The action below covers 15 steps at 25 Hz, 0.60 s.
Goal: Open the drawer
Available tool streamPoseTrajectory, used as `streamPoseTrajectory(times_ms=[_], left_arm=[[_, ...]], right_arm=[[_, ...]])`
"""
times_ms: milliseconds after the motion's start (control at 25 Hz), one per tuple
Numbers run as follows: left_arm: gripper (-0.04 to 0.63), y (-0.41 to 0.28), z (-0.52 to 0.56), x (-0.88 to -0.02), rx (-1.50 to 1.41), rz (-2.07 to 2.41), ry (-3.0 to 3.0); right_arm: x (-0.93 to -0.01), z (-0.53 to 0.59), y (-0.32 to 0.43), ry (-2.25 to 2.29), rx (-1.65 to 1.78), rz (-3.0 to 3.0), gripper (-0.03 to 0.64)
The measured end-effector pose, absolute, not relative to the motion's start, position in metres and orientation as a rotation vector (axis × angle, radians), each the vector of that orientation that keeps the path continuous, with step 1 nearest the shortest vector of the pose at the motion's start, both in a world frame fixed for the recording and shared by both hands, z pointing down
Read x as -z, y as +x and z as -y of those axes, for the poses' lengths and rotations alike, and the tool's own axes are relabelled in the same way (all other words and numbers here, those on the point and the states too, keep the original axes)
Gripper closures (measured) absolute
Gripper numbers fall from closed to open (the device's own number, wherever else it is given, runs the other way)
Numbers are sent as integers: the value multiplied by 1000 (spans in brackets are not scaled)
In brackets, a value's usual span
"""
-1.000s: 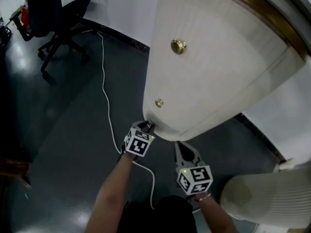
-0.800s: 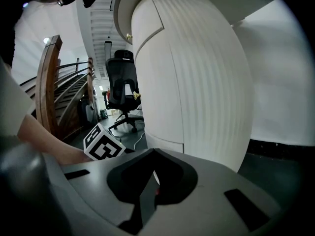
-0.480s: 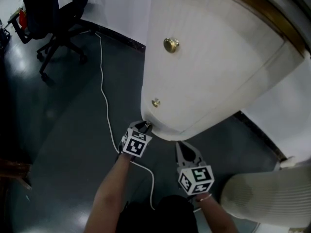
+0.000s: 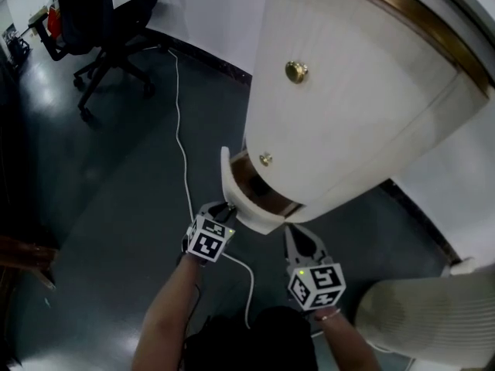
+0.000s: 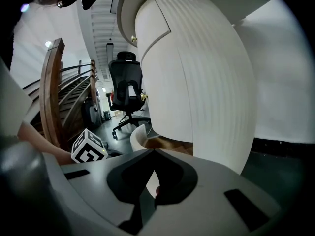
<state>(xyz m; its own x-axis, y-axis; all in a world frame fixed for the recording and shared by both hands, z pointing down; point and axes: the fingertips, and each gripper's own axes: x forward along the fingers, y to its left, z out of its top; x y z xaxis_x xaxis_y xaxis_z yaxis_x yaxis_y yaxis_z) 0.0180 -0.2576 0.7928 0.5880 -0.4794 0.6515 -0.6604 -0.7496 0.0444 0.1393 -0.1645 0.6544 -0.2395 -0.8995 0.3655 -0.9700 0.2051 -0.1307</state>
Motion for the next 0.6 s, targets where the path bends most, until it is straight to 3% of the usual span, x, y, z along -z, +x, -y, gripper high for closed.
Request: streamPoseTrajectory(times_ms=[600], left_arm=[[497,-52,221,-797,-962,1063,2422]], right_arm=[[-645,167,115,1735,-531,2326,614]])
